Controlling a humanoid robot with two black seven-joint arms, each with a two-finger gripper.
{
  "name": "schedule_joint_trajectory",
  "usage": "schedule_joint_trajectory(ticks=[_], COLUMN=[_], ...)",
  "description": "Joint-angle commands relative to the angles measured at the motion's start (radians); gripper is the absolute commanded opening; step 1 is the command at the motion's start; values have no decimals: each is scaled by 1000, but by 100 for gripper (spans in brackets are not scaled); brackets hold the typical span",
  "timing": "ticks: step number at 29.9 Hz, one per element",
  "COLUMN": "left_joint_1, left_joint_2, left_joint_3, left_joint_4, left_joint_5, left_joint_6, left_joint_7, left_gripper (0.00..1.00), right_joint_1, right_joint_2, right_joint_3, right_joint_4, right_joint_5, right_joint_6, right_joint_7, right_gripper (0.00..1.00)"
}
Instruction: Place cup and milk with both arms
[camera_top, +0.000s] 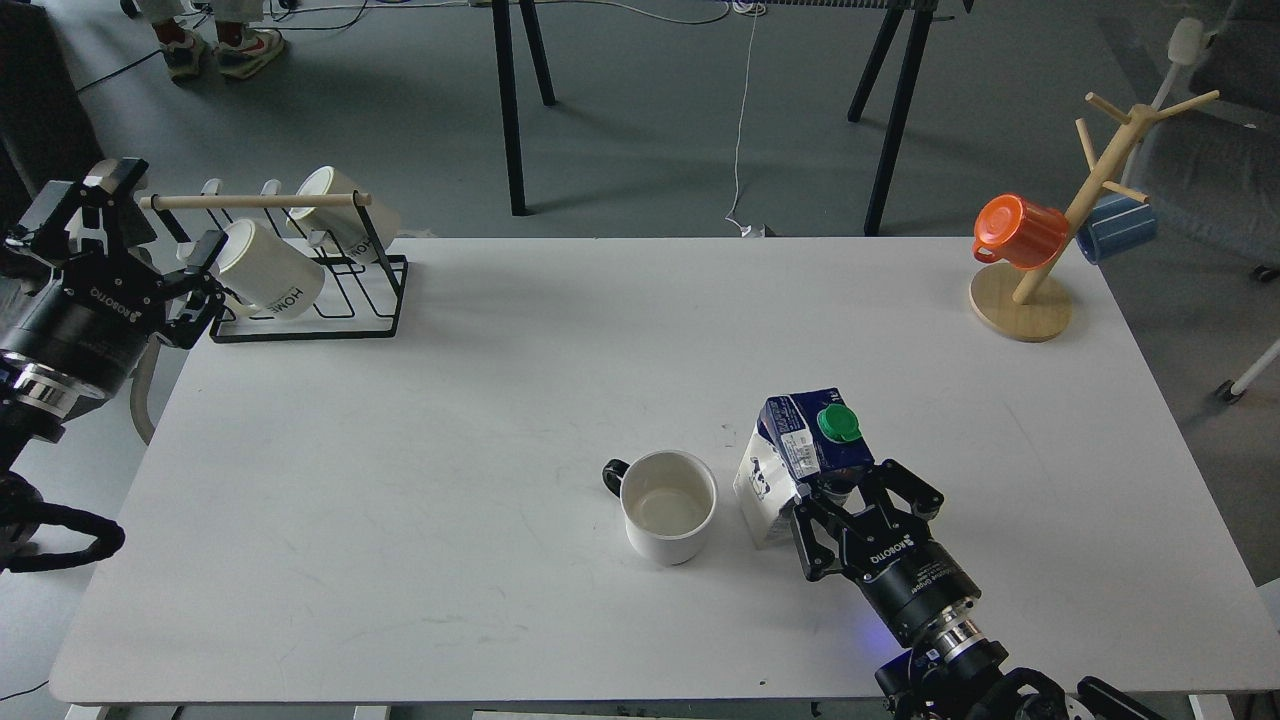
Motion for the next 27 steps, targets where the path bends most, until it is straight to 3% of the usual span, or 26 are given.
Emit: schedule_joint_trajectory(ticks=[1,19,27], left_joint_1=[0,3,3], left_joint_2=[-1,-10,-12], left_joint_3=[0,0,2], left_joint_4=[0,2,3], left_joint_5=[0,0,1], left_joint_6=[0,0,0], left_joint_7=[0,0,0], left_gripper=[92,92,92], right_joint_1=[0,-2,-8], right_joint_2=[8,9,8], right_joint_3=[-1,-1,-1], right_joint_4=[-2,-21,-21], right_joint_5=[-14,-18,-18], right_joint_6=[0,0,0], right_joint_7=[0,-3,-3], right_gripper=[42,66,97])
